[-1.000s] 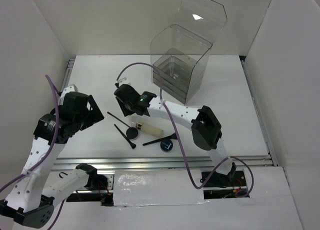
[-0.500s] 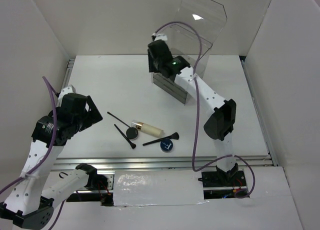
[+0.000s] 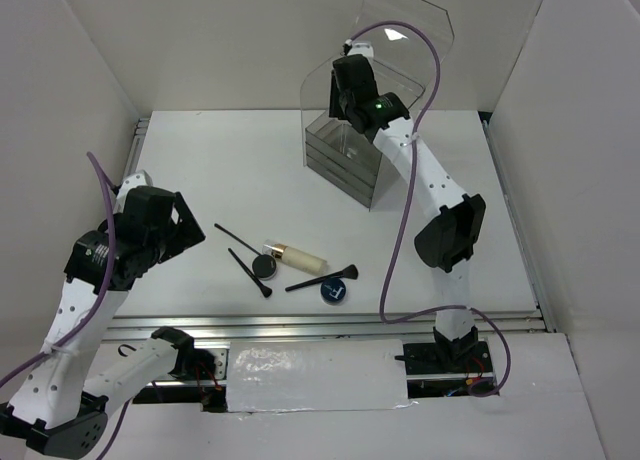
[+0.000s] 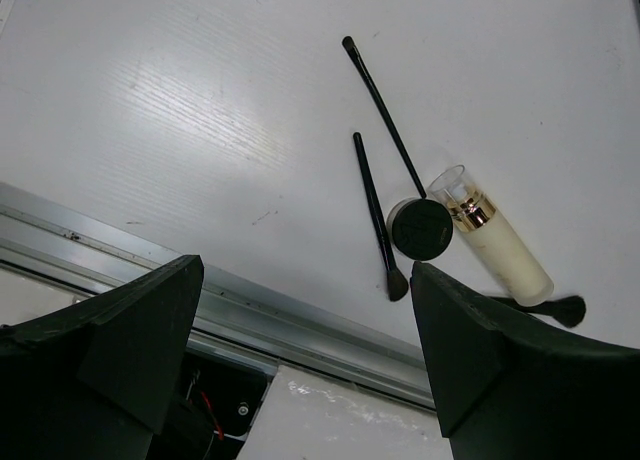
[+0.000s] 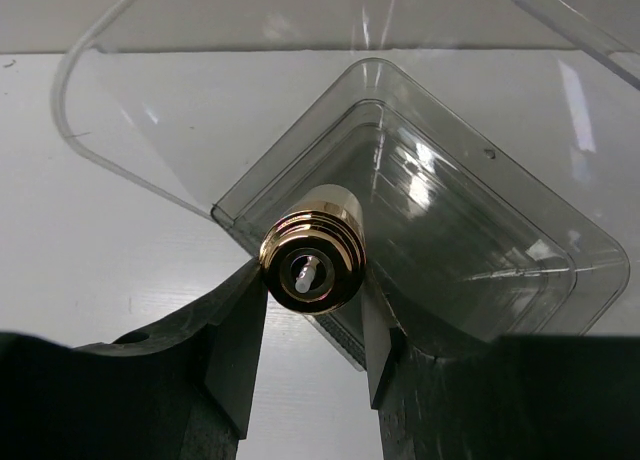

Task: Organize the makeup

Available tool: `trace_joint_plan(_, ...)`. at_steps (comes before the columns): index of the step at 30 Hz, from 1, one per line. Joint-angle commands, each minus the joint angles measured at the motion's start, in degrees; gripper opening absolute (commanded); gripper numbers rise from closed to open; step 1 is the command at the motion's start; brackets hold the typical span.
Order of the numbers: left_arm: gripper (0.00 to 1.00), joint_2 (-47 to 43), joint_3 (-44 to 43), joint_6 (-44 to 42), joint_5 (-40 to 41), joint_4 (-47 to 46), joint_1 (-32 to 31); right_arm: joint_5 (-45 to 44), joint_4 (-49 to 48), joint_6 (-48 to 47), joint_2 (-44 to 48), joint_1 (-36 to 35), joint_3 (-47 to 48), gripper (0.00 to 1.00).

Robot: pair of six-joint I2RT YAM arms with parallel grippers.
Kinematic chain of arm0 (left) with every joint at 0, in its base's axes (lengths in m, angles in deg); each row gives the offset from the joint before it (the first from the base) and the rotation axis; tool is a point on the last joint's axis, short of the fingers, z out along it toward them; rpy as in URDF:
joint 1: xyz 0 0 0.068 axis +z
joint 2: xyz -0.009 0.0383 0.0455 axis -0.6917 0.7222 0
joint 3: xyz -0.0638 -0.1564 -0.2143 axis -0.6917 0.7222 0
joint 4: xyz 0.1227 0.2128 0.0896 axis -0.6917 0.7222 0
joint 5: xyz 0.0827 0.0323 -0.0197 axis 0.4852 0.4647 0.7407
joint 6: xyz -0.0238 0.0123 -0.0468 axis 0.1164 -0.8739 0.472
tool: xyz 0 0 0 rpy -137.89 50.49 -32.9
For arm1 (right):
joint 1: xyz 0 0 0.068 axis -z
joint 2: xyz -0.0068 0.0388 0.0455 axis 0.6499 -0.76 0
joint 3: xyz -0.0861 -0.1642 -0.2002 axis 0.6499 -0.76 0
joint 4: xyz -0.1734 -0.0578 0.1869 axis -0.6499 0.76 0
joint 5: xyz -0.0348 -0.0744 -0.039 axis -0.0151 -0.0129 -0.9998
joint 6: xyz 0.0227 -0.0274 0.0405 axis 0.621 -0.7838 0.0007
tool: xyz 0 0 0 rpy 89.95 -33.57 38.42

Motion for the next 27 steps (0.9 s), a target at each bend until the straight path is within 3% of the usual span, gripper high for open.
trace_joint_plan(1,0.98,-0.23,-0.85,-0.69,0.76,0.26,0.26,1.05,-3.48,-0.94,-1.23,1.41,2.34,0.0)
trace_joint_plan(19,0.97,1.18,0.38,-1.57,-1.35,-0.62,0.35,6.24,-6.3,-0.94,-9.05,2.12,2.42,0.01)
trace_joint_plan(27,0.97,1.18,1.34,-1.48,-1.35,-0.88,0.26,7.29,-6.13,-0.42,-10.72,2.29,2.07,0.15)
